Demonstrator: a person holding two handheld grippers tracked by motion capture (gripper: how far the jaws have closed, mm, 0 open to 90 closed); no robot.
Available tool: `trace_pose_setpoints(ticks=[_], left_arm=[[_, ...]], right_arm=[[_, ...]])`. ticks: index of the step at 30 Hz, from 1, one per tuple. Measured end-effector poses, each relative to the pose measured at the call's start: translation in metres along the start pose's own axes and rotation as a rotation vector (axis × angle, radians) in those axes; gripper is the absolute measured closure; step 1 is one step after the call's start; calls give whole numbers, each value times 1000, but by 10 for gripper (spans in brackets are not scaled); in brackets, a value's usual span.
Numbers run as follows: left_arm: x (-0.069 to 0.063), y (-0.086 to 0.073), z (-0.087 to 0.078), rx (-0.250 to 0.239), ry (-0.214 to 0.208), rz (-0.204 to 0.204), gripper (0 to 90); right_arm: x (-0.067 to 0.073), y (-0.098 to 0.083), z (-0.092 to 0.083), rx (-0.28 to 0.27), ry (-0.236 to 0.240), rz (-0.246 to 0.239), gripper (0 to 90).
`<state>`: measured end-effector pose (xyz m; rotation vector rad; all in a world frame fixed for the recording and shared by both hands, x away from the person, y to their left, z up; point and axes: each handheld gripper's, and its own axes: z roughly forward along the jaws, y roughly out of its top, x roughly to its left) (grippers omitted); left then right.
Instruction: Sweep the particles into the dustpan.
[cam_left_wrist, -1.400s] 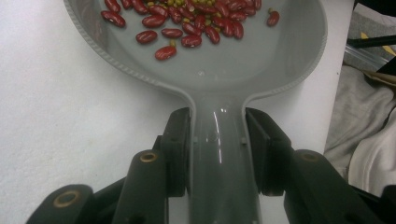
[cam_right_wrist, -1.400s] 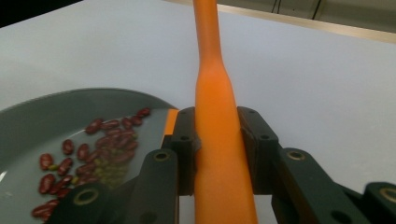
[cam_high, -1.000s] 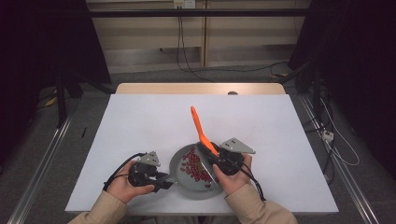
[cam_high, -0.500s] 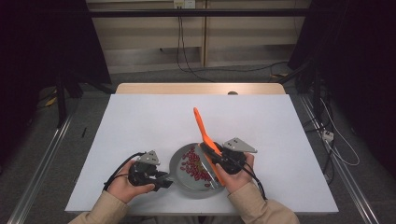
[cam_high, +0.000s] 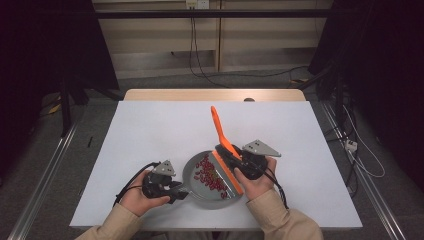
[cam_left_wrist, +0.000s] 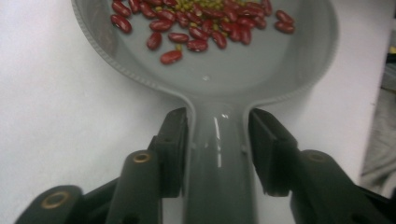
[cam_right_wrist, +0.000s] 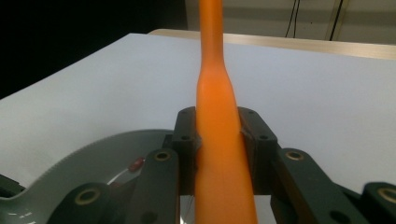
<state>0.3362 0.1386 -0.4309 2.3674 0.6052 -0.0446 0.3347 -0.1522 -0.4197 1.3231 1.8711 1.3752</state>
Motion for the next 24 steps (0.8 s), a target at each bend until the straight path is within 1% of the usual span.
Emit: trace_pose_setpoints(ticks=[2, 4, 5, 7, 8, 9, 11, 14, 16, 18, 19, 20, 21, 24], left_arm=[[0, 1, 2, 14, 2, 11, 617], [-2, 2, 2, 9, 10, 15, 624], [-2, 1, 2, 7, 11, 23, 627], [-3, 1, 2, -8, 17, 38, 629], [-4, 0, 1, -25, 24, 45, 630], [-3, -2, 0, -22, 23, 62, 630], [-2, -5, 1, -49, 30, 57, 630], [-1, -8, 1, -69, 44, 76, 630], [-1, -9, 0, -92, 40, 70, 630], [-1, -10, -1, -99, 48, 82, 630], [-1, -11, -1, -113, 46, 80, 630], [-1, -11, -2, -113, 48, 85, 630], [0, -11, -2, -122, 42, 75, 630], [1, -12, -4, -138, 57, 67, 630]], right_arm=[[-5, 0, 0, 16, -10, -7, 710], [-9, -2, -1, 26, -26, -22, 710], [-12, -2, -1, 27, -25, -19, 710], [-16, -2, -3, 31, -38, -25, 710], [-18, -3, -4, 31, -38, -24, 710], [-21, -3, -5, 29, -41, -24, 710], [-25, -3, -7, 29, -54, -31, 710], [-32, -4, -10, 34, -64, -29, 710], [-36, -5, -11, 34, -66, -25, 710], [-37, -6, -12, 33, -73, -26, 710], [-38, -6, -12, 33, -72, -27, 710], [-39, -6, -12, 34, -71, -26, 710], [-39, -6, -12, 34, -72, -28, 710], [-40, -7, -12, 35, -74, -31, 710]])
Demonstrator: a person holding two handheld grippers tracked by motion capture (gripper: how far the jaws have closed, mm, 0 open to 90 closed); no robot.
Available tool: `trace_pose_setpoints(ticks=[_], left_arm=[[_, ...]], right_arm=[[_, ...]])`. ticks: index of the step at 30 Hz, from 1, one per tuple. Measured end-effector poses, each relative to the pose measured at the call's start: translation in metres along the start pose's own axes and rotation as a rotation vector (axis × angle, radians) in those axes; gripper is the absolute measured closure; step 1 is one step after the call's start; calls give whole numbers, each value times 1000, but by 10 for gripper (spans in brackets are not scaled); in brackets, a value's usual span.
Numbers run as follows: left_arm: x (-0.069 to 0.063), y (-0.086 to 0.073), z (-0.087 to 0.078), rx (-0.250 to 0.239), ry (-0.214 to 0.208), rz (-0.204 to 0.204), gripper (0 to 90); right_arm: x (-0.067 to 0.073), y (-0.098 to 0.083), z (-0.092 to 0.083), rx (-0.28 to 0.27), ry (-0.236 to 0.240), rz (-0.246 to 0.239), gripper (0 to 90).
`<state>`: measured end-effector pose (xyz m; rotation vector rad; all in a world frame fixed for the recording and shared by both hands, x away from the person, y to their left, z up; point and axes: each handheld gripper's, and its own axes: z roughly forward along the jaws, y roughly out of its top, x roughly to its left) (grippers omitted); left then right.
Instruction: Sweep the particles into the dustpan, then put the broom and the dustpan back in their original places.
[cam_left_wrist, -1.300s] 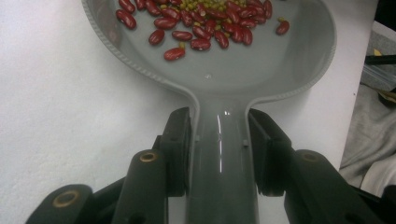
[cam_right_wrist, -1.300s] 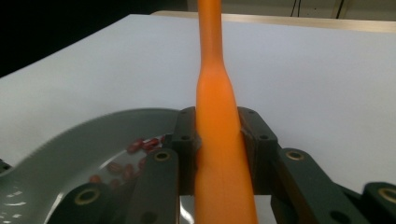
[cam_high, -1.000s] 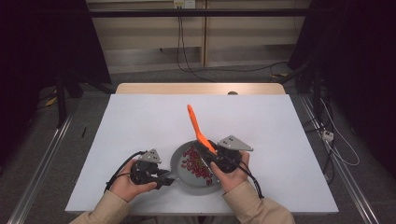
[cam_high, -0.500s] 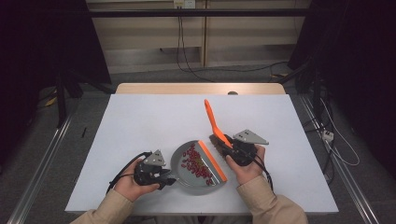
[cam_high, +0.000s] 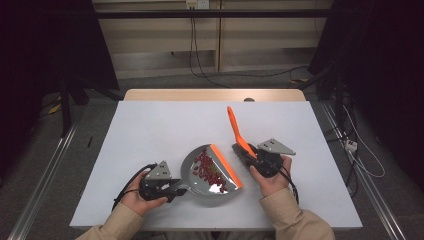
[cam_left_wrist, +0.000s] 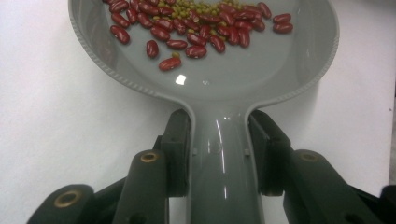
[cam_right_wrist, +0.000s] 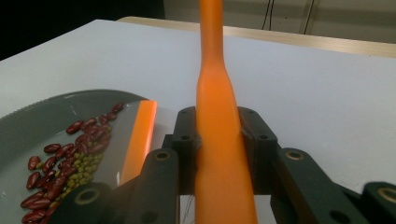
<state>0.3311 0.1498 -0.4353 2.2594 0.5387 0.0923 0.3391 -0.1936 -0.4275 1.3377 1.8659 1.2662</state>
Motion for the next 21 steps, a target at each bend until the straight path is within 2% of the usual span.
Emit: trace_pose_setpoints(ticks=[3, 5, 6, 10, 11, 14, 21], left_arm=[[3, 0, -3, -6, -1, -3, 629], [4, -1, -5, -20, 16, -21, 629], [6, -1, -6, -22, 9, -25, 629], [9, -2, -11, -30, 39, -53, 629], [11, -2, -13, -33, 34, -57, 629], [14, -3, -17, -42, 53, -81, 628], [23, -5, -24, -62, 92, -108, 628]], right_arm=[[-1, 0, 0, -1, 1, -1, 710], [-2, 0, 0, 1, 2, -1, 710], [-3, 0, 0, 1, 2, 1, 710], [-6, -1, 0, 6, -2, 4, 710], [-7, -1, 0, 9, -2, 5, 710], [-9, -1, 0, 10, -9, 12, 710], [-13, 0, -1, 7, -12, 14, 710]])
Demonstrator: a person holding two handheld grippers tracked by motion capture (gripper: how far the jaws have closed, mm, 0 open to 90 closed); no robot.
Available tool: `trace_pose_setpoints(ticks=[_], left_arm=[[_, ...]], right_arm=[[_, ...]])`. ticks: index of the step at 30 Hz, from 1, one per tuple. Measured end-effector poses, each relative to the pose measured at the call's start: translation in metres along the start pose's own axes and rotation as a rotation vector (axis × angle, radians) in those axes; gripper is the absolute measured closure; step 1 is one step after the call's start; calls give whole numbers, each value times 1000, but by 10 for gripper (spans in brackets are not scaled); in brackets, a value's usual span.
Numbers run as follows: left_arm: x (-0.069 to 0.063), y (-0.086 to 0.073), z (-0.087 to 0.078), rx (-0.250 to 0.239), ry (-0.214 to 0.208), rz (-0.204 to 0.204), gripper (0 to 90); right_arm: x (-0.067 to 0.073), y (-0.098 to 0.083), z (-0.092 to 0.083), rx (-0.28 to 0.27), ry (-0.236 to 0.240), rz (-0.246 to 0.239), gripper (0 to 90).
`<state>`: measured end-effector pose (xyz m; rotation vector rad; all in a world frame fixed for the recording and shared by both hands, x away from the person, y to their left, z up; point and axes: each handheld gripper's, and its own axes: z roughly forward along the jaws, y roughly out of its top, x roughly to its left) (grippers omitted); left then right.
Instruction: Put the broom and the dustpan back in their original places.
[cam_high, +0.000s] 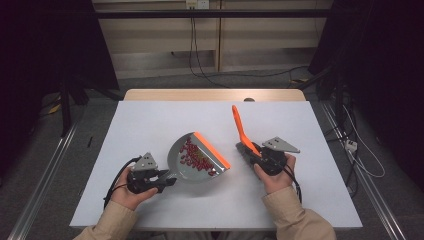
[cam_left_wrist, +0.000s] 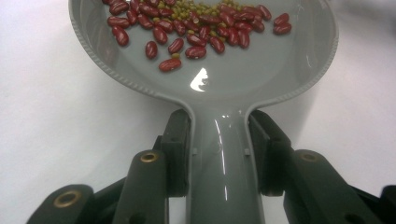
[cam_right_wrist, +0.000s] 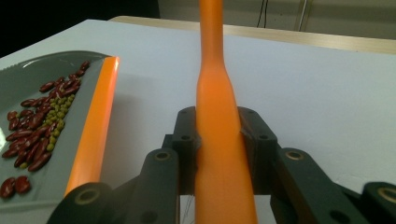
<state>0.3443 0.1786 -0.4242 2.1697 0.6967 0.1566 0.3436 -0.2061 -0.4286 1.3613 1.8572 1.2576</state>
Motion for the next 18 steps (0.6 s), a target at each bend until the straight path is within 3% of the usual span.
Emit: trace_pose_setpoints(ticks=[18], left_arm=[[17, -2, -10, -18, 68, -54, 628]], right_arm=[[-13, 1, -5, -6, -36, 9, 711]])
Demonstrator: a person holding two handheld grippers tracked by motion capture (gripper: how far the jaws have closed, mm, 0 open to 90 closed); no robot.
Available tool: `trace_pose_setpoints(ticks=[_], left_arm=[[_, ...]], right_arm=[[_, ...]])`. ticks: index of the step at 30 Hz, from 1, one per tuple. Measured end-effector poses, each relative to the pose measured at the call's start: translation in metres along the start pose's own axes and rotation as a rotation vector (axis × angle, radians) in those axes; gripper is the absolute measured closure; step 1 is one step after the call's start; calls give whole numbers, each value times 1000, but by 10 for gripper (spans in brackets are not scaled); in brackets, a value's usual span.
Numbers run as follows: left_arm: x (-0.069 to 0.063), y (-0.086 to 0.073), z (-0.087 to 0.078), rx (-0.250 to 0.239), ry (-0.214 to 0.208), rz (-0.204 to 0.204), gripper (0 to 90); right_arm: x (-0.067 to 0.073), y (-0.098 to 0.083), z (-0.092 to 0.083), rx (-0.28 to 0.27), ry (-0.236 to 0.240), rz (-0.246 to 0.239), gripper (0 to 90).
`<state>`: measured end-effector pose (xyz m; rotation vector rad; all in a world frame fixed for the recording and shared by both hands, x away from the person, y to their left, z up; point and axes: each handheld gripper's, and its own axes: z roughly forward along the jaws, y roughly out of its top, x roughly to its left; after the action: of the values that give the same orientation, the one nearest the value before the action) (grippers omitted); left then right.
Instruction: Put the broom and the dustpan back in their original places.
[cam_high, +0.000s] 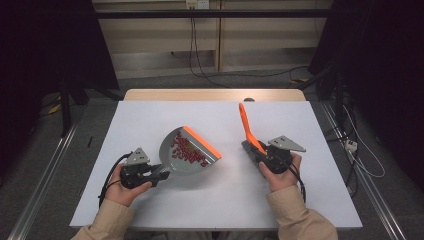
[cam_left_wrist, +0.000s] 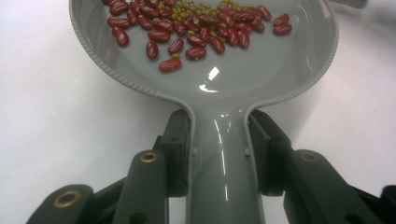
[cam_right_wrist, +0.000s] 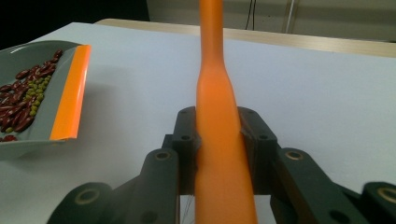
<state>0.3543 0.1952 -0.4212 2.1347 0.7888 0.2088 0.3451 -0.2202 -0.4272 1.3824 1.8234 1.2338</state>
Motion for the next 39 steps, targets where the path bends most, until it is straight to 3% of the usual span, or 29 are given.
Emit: trace_pose_setpoints(ticks=[24, 39], left_arm=[[23, -8, -11, -29, 102, -98, 627], [40, -17, -11, -7, 202, -203, 627]], right_arm=[[-15, 1, -9, -8, -26, 16, 711], [-33, 0, -15, -16, -74, 44, 711]])
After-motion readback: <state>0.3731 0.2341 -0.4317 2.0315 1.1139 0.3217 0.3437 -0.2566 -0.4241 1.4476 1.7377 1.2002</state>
